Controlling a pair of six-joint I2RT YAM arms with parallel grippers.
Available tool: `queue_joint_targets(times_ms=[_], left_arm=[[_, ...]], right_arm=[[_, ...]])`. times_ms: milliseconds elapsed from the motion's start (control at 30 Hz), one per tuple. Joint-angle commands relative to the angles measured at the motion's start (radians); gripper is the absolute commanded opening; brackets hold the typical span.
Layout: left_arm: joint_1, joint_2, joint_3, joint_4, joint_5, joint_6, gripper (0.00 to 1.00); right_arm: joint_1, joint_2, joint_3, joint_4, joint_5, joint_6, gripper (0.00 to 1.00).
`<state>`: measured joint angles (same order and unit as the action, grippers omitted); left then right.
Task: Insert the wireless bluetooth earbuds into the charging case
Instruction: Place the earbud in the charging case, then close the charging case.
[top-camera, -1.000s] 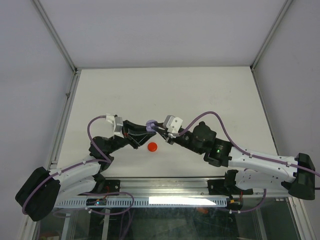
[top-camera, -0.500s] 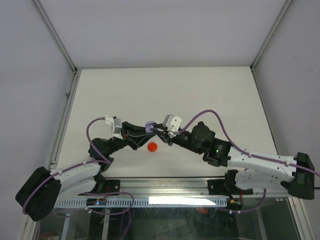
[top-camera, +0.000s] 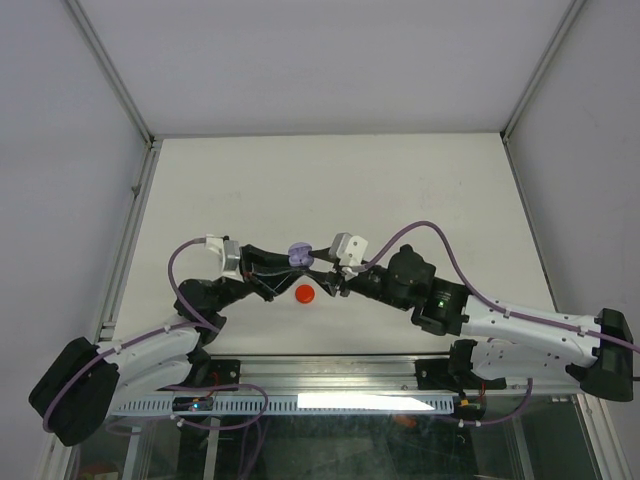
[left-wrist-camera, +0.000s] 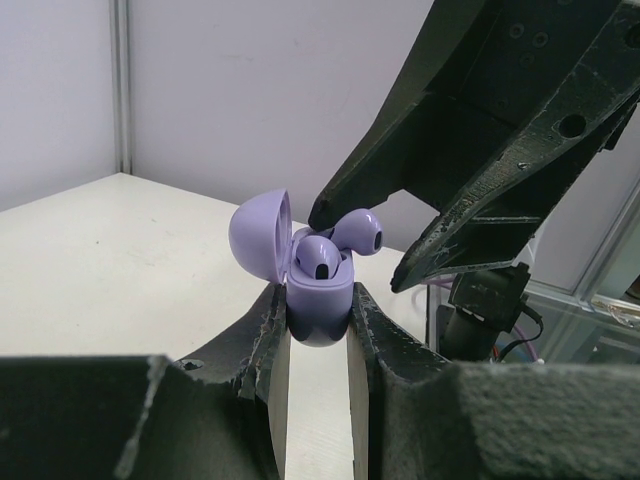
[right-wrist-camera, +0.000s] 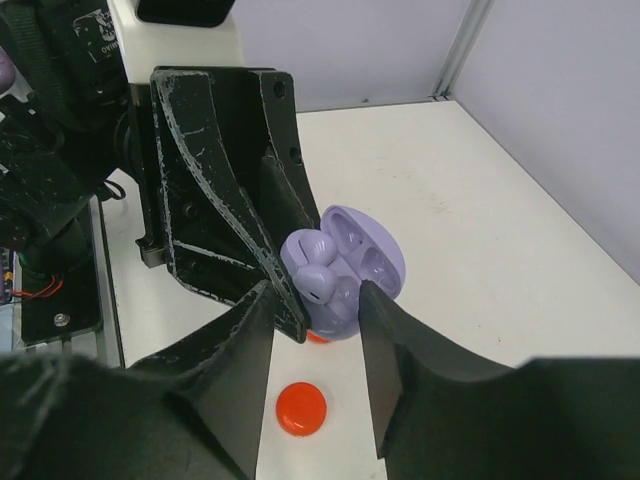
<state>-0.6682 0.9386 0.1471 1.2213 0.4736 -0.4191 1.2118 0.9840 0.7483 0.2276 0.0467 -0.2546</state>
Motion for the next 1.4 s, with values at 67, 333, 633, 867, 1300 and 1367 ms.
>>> queue_joint_targets(times_ms=[67,333,633,867,1300,1367], left_arm=[[-0.004,-0.058,-0.007,0.000,-0.047,0.086,0.10],[-0.005,-0.086,0.018,-0.101,-0.056,0.147,0.09],[-0.005,-0.073,0.025,-0.099,-0.051,0.154,0.09],[-0.005,-0.078,0.032,-0.095,-0.039,0.145,0.09],[-0.005,-0.102,0.022,-0.079,-0.039,0.129,0.09],[-0.004,-0.103,0.022,-0.072,-0.037,0.126,0.09]], right_arm=[[0.003,-0.043,0.053,-0.054,0.044,0.047,0.47],[0.003,-0.047,0.053,-0.001,0.109,0.104,0.63],[0.003,-0.024,0.029,0.125,0.141,0.146,0.74],[0.003,0.002,0.026,0.109,0.181,0.137,0.76],[0.002,-0.050,-0.003,0.022,0.268,0.063,0.77],[0.002,-0.047,-0.003,0.010,0.269,0.063,0.77]])
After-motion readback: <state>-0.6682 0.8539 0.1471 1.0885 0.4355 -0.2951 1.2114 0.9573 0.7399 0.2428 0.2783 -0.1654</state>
